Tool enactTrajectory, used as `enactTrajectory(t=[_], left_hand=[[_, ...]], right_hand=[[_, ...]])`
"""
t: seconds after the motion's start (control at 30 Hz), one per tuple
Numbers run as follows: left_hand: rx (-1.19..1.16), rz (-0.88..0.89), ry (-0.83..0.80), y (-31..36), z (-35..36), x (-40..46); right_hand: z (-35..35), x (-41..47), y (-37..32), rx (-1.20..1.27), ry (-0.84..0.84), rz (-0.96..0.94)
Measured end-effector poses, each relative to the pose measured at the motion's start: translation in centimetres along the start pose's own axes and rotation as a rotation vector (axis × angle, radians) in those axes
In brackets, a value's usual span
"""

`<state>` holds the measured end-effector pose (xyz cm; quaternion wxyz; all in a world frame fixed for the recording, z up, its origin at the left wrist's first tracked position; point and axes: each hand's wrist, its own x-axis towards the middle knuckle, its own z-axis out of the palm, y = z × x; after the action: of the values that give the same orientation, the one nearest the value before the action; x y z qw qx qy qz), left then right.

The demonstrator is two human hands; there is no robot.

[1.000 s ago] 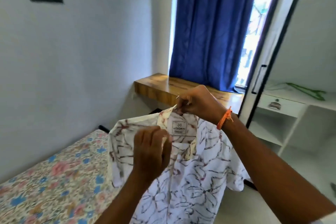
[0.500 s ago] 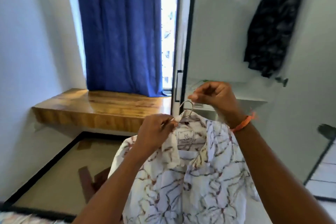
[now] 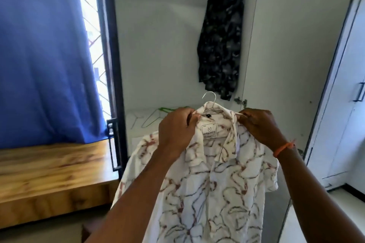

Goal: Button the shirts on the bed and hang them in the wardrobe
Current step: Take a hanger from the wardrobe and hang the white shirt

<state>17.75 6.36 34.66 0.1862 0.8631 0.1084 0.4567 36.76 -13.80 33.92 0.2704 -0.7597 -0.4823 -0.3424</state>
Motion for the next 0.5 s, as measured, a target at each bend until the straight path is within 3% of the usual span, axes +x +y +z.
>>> enactTrajectory(t=[0.27,0.37,0.5], left_hand=[[0.012,0.071,0.111,-5.1,10.1,15.3],[0.037,0.081,0.123,-6.4,13.1,21.9],[0.019,0.086,0.184,-8.1,15.7,30.2]], right_hand=[[3.5,9.9,12.2,-0.333,0.125,0.026],[4.9,15.7,15.5,-0.333,0.112,0.003],[5.8,23.0,18.7,-0.332,0.253,-0.074]])
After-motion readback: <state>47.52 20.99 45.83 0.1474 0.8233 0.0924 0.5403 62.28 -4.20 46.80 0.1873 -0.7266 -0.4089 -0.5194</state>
